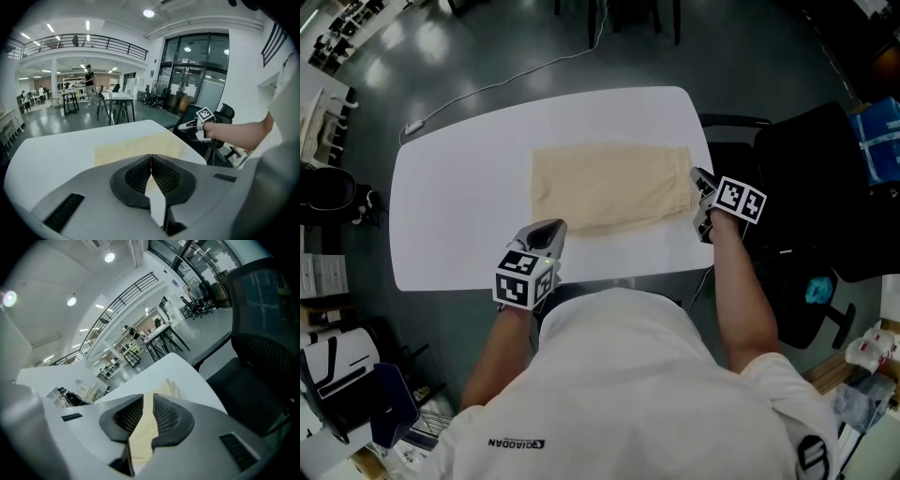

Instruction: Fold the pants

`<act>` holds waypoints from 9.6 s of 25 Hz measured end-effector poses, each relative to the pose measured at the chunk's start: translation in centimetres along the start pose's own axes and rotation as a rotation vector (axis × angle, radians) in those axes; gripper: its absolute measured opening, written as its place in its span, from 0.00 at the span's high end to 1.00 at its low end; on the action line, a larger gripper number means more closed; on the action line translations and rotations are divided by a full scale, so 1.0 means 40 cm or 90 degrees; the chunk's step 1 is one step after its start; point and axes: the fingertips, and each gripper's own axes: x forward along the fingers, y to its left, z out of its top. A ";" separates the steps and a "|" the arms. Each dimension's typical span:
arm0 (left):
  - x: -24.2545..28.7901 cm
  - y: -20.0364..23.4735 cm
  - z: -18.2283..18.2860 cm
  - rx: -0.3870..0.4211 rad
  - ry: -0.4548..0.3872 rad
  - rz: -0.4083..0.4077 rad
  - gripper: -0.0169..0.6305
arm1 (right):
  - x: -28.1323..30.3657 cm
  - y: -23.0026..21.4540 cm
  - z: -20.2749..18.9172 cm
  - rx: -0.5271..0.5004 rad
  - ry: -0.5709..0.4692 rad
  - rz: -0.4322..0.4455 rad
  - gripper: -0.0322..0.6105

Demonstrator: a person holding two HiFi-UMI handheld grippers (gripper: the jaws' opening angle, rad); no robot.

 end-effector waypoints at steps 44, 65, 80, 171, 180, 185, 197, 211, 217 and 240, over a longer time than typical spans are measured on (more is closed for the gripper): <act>-0.220 0.554 -0.214 -0.071 0.012 0.031 0.93 | 0.465 0.765 -0.587 -0.277 0.267 0.061 0.77; -0.293 0.645 -0.318 -0.136 0.018 0.035 0.93 | 0.606 0.712 -0.680 -0.470 0.313 -0.068 0.84; -0.299 0.688 -0.251 -0.105 -0.012 0.007 0.93 | 0.473 0.773 -0.509 -0.077 0.120 0.055 0.89; 0.158 -0.120 0.045 0.018 0.025 0.019 0.93 | -0.083 -0.364 -0.033 0.058 0.007 -0.064 0.88; 0.075 -0.163 -0.007 0.015 0.002 0.002 0.93 | -0.188 -0.160 -0.062 -0.025 -0.031 0.019 0.91; -0.001 -0.189 -0.022 -0.042 -0.036 -0.016 0.93 | -0.243 0.034 -0.190 -0.033 0.003 0.114 0.92; -0.239 -0.349 -0.224 -0.031 -0.049 -0.054 0.93 | -0.453 0.335 -0.456 -0.103 0.032 0.201 0.92; -0.346 -0.497 -0.312 -0.055 -0.092 -0.088 0.93 | -0.745 0.414 -0.531 -0.123 0.005 0.198 0.92; -0.310 -0.572 -0.269 -0.029 -0.099 -0.097 0.93 | -0.844 0.402 -0.512 -0.205 -0.018 0.213 0.92; -0.185 -0.895 -0.233 0.001 -0.066 -0.055 0.93 | -1.035 0.160 -0.425 -0.303 -0.016 0.228 0.92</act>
